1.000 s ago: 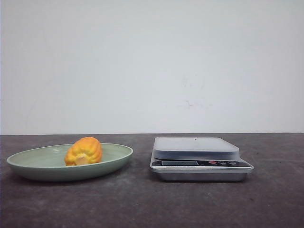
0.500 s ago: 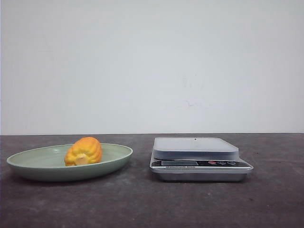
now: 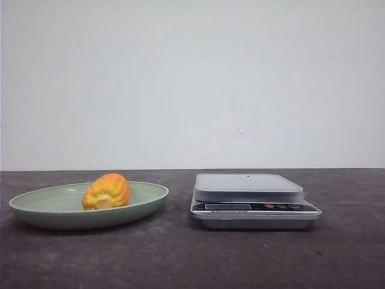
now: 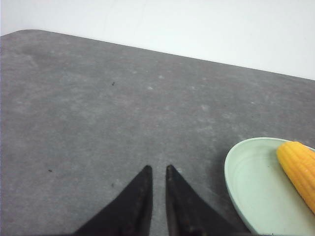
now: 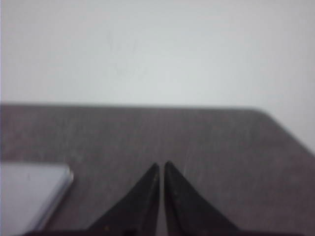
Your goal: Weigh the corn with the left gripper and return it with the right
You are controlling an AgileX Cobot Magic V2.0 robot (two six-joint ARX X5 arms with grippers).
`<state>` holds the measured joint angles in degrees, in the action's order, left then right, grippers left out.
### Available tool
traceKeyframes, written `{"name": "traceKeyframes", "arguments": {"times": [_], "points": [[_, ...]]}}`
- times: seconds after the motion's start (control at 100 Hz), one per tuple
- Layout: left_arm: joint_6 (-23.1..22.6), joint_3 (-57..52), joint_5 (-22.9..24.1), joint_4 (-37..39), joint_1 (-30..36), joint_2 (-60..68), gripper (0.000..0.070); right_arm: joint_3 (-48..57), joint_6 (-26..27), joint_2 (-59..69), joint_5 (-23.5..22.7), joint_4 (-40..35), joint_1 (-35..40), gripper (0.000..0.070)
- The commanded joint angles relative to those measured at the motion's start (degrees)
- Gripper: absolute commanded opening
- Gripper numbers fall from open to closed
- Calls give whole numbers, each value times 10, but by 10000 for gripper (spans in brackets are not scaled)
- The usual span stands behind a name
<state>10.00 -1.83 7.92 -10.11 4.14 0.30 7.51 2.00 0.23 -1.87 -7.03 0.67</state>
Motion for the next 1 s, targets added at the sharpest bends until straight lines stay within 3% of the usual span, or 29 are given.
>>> {"name": "traceKeyframes", "arguments": {"times": [0.0,0.23,0.45,0.99], "points": [[-5,10,0,-3,-1,-1,0,-15,10,0,-1,10,2,11],[-5,10,0,-2,-1,-1,0,-69,30,0,-2,9,3,11],[-5,10,0,-3,-1,-1,0,-69,26,0,0,-33,3,11],[-5,10,0,-3,-1,-1,0,-69,25,0,2,-20,3,11]]}}
